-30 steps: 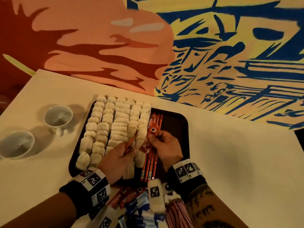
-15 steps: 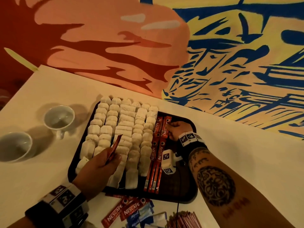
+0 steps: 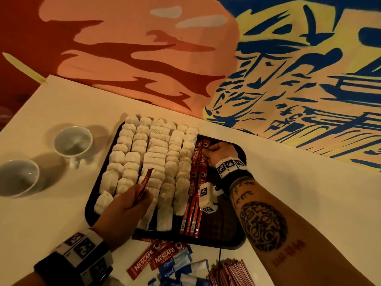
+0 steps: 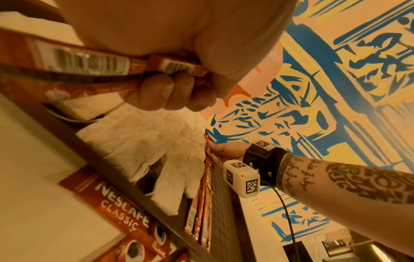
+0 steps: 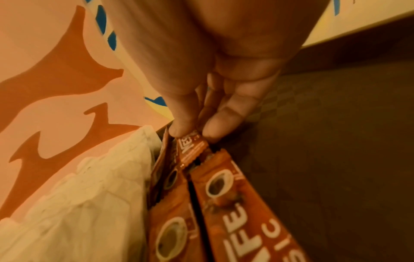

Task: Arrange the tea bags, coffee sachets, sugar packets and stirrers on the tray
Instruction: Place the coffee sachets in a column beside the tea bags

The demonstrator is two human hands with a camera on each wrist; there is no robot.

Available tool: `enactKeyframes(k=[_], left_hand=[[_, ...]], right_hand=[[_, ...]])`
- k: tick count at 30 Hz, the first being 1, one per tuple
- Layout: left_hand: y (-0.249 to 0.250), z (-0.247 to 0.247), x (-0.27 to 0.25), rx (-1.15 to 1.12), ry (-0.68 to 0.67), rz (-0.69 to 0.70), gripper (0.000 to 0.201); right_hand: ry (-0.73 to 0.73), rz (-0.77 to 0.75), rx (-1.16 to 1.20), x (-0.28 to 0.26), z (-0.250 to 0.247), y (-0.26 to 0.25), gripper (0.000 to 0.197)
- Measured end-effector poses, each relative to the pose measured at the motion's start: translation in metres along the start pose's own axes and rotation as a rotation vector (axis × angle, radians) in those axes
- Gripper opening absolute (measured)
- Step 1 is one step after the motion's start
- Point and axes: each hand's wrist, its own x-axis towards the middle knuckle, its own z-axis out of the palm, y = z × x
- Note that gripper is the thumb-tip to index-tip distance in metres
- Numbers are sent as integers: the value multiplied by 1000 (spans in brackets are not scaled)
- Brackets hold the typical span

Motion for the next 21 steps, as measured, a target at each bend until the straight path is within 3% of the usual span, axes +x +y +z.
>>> enactKeyframes(k=[4, 9, 12, 16, 18, 21], left_hand=[[6, 6, -2, -47, -7, 2, 17], [7, 13, -1, -240, -71, -140, 21], [14, 21, -1, -254, -95, -150, 24], [23, 34, -3, -238, -135, -110, 27], [28, 40, -5, -263, -181, -118, 26], [31, 47, -9, -291, -272, -159, 26]], right_hand=[[5, -16, -26, -2, -2, 0, 32], [5, 9, 23, -7, -4, 7, 34], [4, 23, 72, -16, -10, 12, 31], [78, -112, 126, -46, -20, 12, 25], [-28, -261, 222, -89, -28, 7, 19], [-405, -432, 386, -157, -34, 8, 18]])
